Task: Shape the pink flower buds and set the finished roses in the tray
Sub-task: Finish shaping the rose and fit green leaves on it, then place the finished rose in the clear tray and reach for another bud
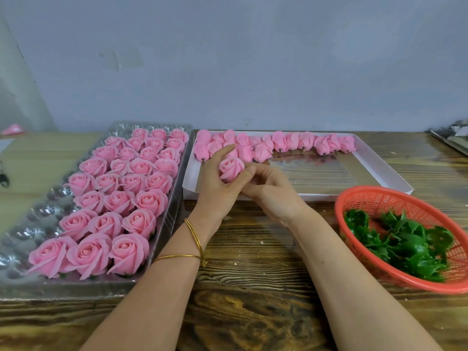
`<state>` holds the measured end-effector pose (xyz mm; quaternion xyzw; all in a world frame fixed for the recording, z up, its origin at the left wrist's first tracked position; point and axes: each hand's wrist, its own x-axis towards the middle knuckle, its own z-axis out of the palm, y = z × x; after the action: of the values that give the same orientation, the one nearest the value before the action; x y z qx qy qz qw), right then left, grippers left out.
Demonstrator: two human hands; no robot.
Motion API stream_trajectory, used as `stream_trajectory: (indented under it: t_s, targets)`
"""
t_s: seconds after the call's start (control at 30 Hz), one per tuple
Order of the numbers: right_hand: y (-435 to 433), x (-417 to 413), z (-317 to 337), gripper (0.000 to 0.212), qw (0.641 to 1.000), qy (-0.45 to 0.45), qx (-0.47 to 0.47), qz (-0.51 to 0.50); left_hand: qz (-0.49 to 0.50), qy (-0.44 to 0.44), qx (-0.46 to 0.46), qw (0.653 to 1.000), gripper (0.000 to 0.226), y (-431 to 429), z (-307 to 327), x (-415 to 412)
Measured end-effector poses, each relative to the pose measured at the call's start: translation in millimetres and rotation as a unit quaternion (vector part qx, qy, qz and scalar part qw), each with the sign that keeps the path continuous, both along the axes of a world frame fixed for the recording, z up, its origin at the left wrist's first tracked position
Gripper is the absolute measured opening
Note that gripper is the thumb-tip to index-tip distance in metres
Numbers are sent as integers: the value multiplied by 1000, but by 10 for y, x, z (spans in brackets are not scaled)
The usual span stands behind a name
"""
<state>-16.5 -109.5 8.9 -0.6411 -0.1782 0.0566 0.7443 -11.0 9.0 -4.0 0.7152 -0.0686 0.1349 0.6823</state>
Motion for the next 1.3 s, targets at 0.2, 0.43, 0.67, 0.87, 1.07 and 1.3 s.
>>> stream_trajectory:
  t_s: [0.2, 0.43, 0.67, 0.87, 1.07, 1.3]
  targets:
    - [-30, 90, -56, 34, 969, -96, -194, -118, 49, -57, 78, 994, 67, -18, -13, 11]
    - [-12, 51, -83, 30, 907, -227, -318, -160, 117, -128, 203, 964, 46, -46, -31, 1]
    - [17, 38, -83, 45, 912, -232, -299, -156, 93, -111, 257, 955, 27, -56, -58, -29]
    - [27, 67, -126, 40, 942, -188, -236, -146, 94, -101, 292, 946, 18, -47, -5, -57]
    - [41, 84, -145, 45, 951, -166, -213, -150, 93, -84, 314, 941, 14, -50, 16, -48]
    - [23, 125, -201, 40, 962, -128, -190, -151, 93, -84, 324, 938, 24, -67, 18, -39]
